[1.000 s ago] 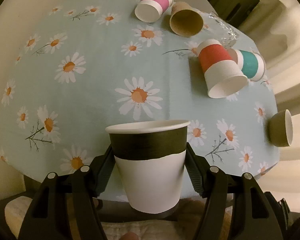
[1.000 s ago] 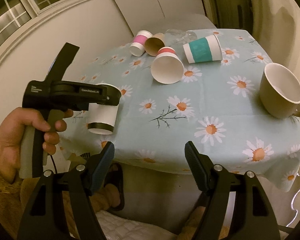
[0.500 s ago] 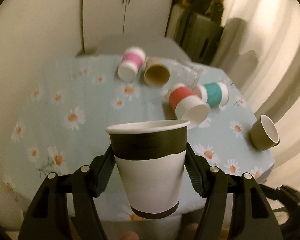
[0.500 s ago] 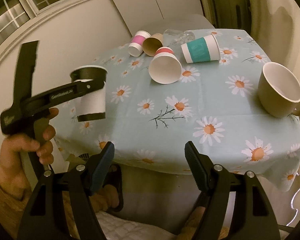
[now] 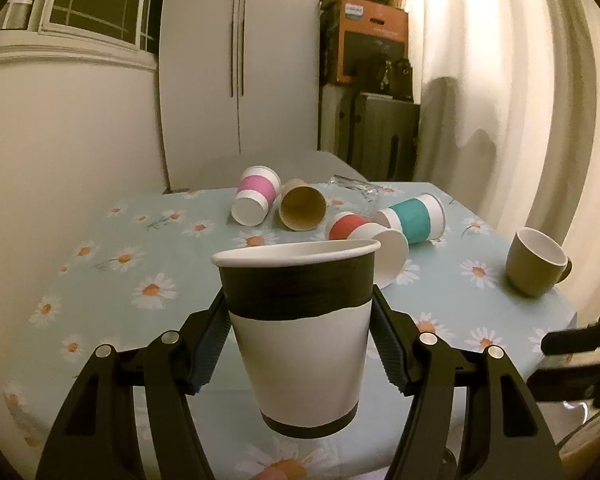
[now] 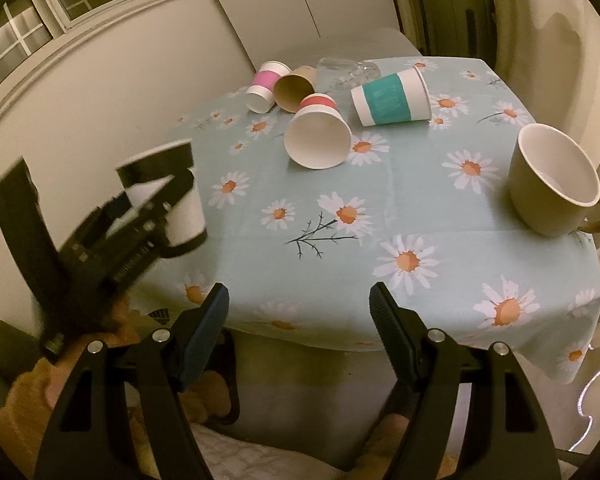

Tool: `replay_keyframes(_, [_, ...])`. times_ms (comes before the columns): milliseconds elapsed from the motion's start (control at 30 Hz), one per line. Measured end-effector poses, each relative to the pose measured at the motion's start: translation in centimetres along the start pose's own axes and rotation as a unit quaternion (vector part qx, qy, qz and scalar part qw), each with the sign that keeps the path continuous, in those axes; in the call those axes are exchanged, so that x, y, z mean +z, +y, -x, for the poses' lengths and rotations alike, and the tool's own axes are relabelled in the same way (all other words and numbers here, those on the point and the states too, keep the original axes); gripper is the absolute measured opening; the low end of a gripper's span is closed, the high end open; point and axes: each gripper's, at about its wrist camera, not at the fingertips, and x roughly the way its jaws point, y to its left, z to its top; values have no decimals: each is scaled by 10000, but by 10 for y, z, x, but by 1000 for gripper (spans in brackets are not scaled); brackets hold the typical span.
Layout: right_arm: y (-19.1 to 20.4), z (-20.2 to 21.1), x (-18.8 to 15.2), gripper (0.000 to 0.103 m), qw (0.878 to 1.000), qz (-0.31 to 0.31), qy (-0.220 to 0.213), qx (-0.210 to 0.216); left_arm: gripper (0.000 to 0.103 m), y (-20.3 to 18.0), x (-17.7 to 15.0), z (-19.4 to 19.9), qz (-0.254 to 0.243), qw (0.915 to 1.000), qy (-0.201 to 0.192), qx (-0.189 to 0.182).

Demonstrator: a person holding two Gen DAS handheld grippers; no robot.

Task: Flip cup upright
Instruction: 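Rotate the held cup rim-up with the left tool and lower it toward the table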

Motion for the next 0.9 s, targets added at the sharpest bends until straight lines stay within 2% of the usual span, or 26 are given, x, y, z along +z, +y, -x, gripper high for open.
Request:
replay_keyframes(200, [9, -5, -1, 72, 9997, 206, 77, 43, 64, 0, -19, -5, -5, 9991, -413, -21])
replay_keyframes(367, [12, -8, -1, 72, 9996, 274, 103, 46, 64, 6, -29, -4, 121, 9955, -909, 223])
replay_keyframes(500, [12, -10, 0, 72, 9995, 286, 125, 19, 65, 2, -39, -9, 33, 9931, -1119, 355])
replay_keyframes(900, [7, -16, -1, 72, 9995, 227, 182, -107, 66, -4, -59, -17, -81, 9888, -1296, 740])
